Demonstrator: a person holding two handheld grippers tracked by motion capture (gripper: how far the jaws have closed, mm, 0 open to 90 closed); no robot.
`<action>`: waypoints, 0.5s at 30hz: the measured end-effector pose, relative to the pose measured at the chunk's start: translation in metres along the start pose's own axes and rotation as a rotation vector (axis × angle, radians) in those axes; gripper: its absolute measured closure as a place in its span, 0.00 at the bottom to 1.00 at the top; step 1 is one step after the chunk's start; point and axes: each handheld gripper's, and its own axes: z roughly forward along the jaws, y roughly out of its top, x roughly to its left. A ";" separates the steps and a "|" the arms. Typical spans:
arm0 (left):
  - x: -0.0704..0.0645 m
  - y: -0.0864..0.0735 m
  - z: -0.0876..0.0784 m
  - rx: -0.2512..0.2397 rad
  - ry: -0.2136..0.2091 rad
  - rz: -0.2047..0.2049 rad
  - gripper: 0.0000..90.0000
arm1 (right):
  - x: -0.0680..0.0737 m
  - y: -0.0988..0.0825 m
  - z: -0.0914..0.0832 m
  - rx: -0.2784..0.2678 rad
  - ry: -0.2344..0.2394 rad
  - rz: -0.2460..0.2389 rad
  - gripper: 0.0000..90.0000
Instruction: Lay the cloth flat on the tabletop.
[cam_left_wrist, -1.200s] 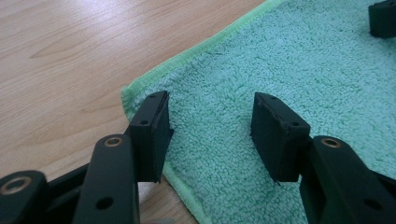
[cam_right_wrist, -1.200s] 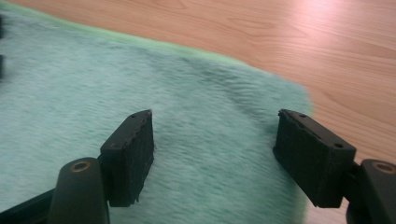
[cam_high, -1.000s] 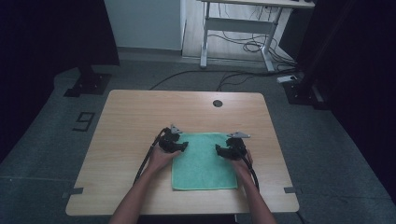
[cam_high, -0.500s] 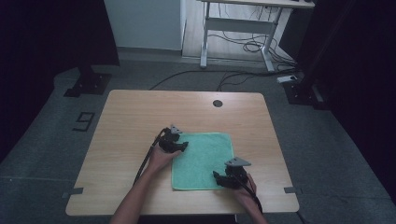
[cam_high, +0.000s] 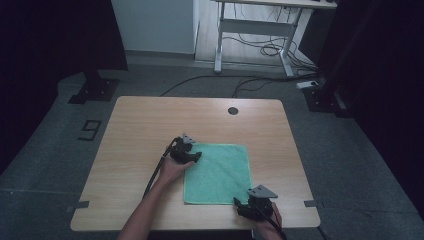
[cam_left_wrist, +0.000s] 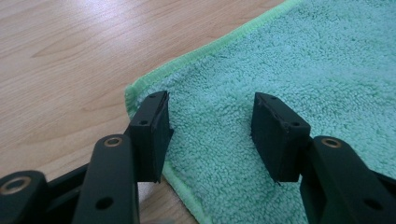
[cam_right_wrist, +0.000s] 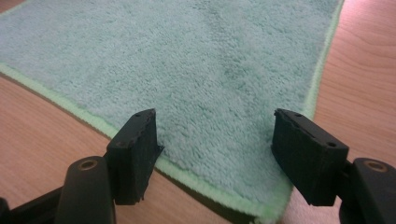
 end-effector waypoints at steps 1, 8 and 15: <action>0.000 0.000 0.000 0.000 -0.004 -0.002 0.53 | -0.001 0.000 0.000 -0.005 0.005 0.003 0.35; 0.007 0.004 -0.015 -0.049 -0.017 -0.022 0.50 | 0.004 0.008 -0.005 -0.064 0.004 -0.009 0.35; 0.017 0.009 -0.041 -0.092 -0.013 -0.055 0.50 | 0.023 0.024 0.004 -0.091 0.055 -0.052 0.34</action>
